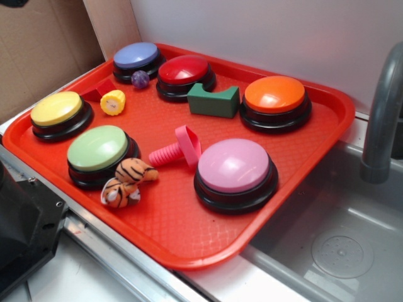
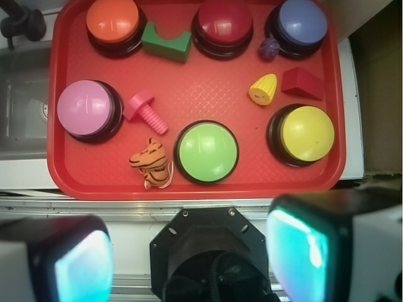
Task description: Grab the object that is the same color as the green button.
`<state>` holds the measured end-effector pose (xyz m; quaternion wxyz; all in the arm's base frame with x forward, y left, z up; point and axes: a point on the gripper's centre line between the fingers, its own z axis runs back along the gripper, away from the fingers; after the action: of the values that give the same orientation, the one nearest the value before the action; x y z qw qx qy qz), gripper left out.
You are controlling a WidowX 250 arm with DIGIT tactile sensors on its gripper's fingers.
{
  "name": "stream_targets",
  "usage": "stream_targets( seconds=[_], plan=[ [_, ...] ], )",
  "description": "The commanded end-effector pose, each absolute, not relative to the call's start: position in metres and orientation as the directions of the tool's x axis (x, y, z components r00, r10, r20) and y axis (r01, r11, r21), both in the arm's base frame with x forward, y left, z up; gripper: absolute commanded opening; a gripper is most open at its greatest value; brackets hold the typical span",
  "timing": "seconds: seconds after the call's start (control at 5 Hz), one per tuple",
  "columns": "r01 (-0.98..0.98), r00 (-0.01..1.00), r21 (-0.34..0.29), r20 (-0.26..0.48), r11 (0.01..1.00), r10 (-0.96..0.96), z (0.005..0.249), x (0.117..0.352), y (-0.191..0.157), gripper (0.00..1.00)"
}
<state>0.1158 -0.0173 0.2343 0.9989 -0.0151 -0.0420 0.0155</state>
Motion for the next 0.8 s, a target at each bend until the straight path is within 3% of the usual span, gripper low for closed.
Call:
stream_targets(
  seconds=[0.0,0.2,0.6],
  plan=[
    [-0.03,0.996,-0.031,0.083,0.999,0.032,0.234,0.116,-0.017,1.0],
    [0.032,0.996,-0.012,0.089,0.999,-0.031,0.229,0.125,-0.018,1.0],
    [0.154,0.982,0.093,0.097,0.984,-0.163,0.215,0.16,-0.018,1.0]
  ],
)
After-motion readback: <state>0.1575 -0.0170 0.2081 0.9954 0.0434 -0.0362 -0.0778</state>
